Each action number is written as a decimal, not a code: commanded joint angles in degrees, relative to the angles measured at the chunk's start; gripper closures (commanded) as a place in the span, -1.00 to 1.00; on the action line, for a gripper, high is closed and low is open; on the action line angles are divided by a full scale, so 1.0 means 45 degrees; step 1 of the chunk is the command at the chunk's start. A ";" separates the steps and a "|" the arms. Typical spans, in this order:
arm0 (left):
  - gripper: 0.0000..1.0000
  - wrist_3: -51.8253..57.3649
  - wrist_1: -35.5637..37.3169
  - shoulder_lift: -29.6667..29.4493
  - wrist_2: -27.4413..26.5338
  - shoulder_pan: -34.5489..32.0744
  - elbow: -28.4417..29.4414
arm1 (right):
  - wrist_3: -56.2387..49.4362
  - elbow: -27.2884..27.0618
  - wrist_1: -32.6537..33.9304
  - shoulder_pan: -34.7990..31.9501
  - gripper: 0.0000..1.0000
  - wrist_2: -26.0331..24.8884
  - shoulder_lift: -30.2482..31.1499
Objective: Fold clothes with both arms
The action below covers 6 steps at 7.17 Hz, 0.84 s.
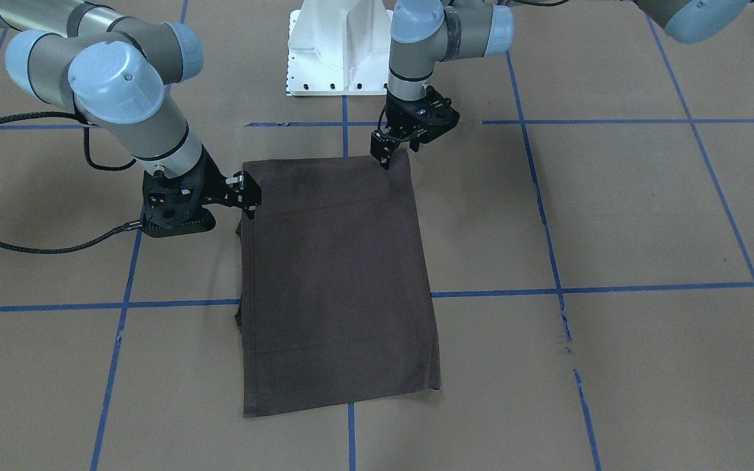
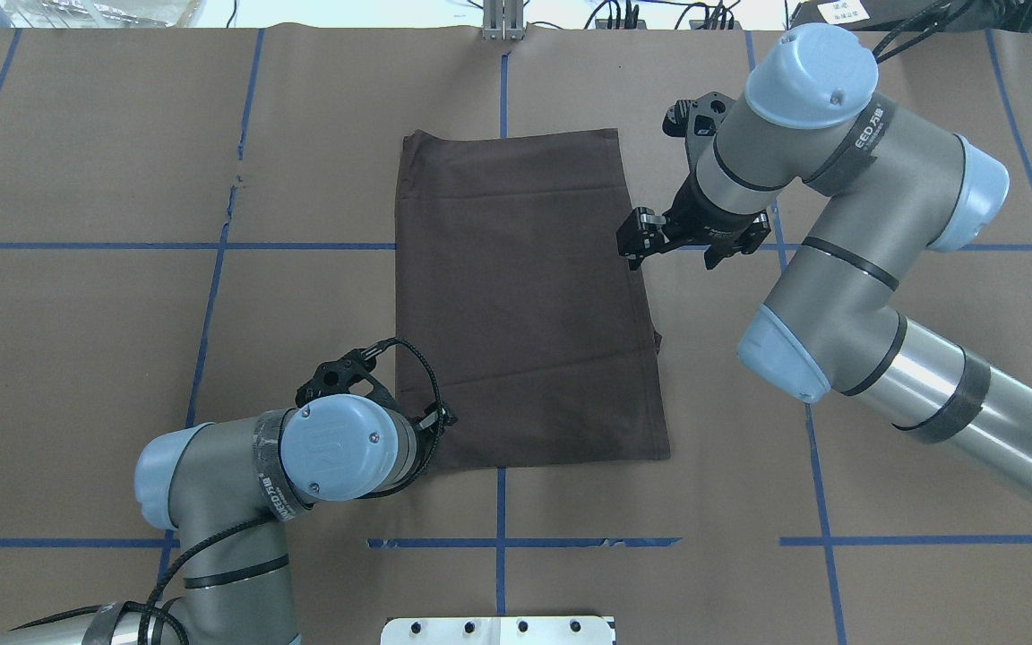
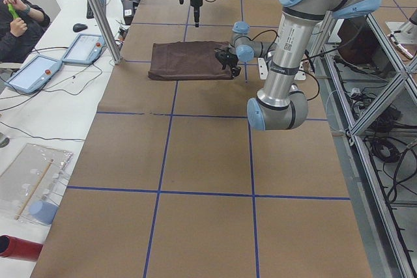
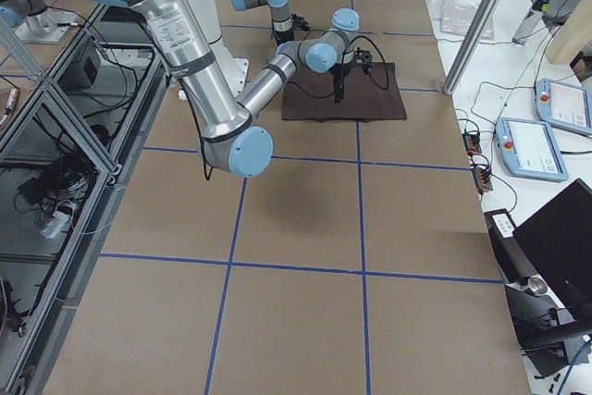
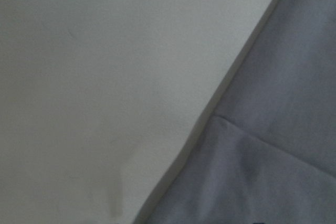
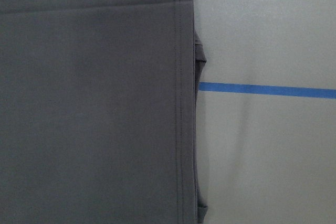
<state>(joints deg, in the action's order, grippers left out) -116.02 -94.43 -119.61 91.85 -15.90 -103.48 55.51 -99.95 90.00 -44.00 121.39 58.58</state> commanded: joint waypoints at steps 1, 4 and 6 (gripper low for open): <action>-0.66 0.0002 0.0065 0.0037 0.0017 0.0018 0.0008 | 0.0008 0.0024 0.0000 0.0012 -1.00 -0.0003 -0.0009; 0.09 0.0002 0.0065 0.0017 0.0018 -0.0001 0.0047 | 0.0008 0.0024 0.0000 0.0012 -1.00 -0.0003 -0.0009; 0.23 -0.0017 0.0046 0.0017 0.0018 0.0018 0.0028 | 0.0008 0.0044 0.0000 0.0012 -1.00 -0.0003 -0.0009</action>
<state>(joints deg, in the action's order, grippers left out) -116.03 -94.15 -119.53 91.93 -15.84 -103.32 55.55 -99.79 90.00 -43.94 121.38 58.53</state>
